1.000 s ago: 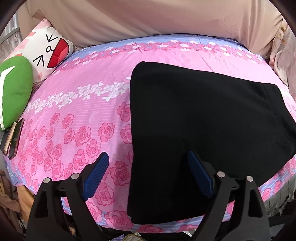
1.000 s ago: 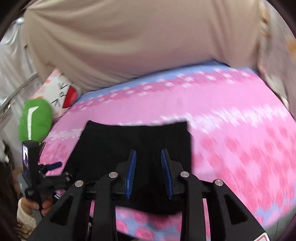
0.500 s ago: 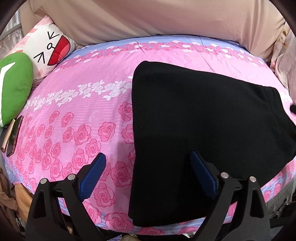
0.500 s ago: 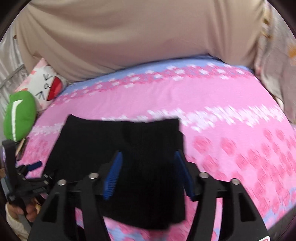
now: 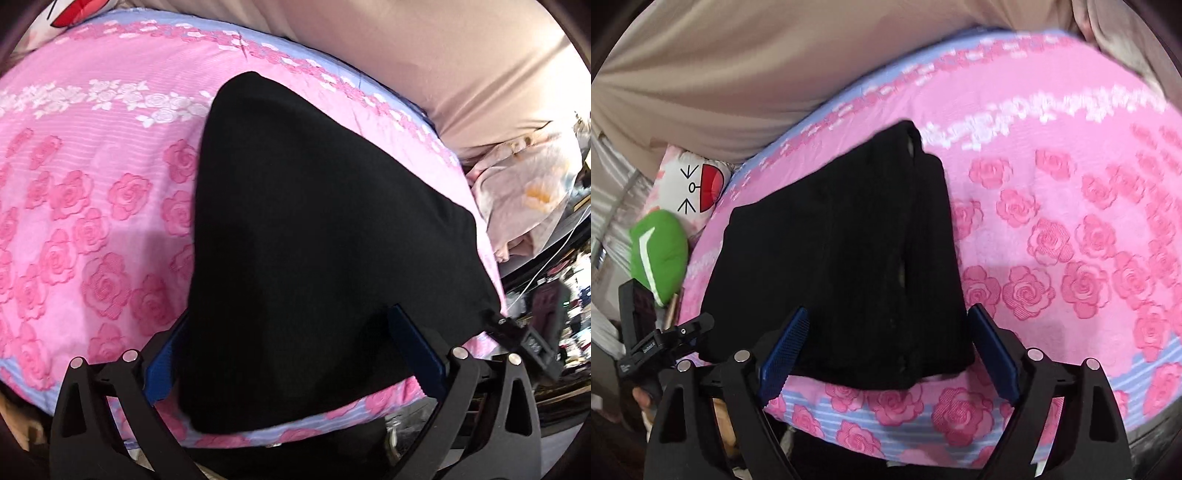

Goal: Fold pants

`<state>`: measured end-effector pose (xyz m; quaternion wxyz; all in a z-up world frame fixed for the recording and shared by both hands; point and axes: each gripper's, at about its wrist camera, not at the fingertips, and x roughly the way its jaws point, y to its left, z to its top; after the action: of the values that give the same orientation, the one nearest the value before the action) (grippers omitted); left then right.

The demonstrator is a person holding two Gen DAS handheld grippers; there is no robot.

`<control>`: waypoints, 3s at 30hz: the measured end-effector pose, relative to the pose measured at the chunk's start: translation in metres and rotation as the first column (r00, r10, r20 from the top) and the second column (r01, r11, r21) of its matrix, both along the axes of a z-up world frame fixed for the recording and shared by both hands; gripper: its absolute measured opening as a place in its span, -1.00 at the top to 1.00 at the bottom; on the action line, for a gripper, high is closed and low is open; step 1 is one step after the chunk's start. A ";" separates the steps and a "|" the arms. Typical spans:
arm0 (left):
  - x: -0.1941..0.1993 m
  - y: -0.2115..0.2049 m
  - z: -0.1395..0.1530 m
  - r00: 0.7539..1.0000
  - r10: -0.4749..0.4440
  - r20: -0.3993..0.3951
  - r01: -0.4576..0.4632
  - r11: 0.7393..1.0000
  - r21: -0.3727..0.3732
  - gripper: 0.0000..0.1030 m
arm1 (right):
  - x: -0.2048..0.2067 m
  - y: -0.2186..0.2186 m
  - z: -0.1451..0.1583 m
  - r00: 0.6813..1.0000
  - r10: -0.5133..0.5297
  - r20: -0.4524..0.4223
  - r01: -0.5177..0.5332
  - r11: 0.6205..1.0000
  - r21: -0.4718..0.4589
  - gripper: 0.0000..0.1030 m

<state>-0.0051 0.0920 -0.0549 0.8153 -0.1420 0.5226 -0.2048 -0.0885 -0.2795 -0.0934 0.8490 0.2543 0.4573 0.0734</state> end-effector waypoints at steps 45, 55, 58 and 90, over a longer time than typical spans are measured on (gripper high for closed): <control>-0.014 -0.051 0.096 0.943 -0.033 0.331 -0.064 0.959 0.276 0.45 | -0.008 0.029 0.083 0.963 0.058 0.264 -0.039 0.996 -0.078 0.24; -0.020 -0.053 0.133 0.905 -0.040 0.423 -0.094 0.952 0.292 0.45 | -0.013 0.033 0.121 0.934 0.067 0.351 -0.039 0.996 -0.086 0.24; -0.018 -0.053 0.144 0.891 -0.038 0.452 -0.105 0.952 0.288 0.45 | -0.009 0.036 0.135 0.921 0.074 0.382 -0.039 0.994 -0.099 0.24; 0.111 -0.070 0.250 0.652 -0.004 0.759 -0.225 0.954 0.198 0.42 | 0.132 0.017 0.250 0.743 0.055 0.667 0.012 0.995 -0.095 0.24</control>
<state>0.1054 0.0218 0.1948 0.9803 0.0381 0.1524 -0.1201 0.0431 -0.2621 0.1565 0.9664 0.1661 0.1283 0.1483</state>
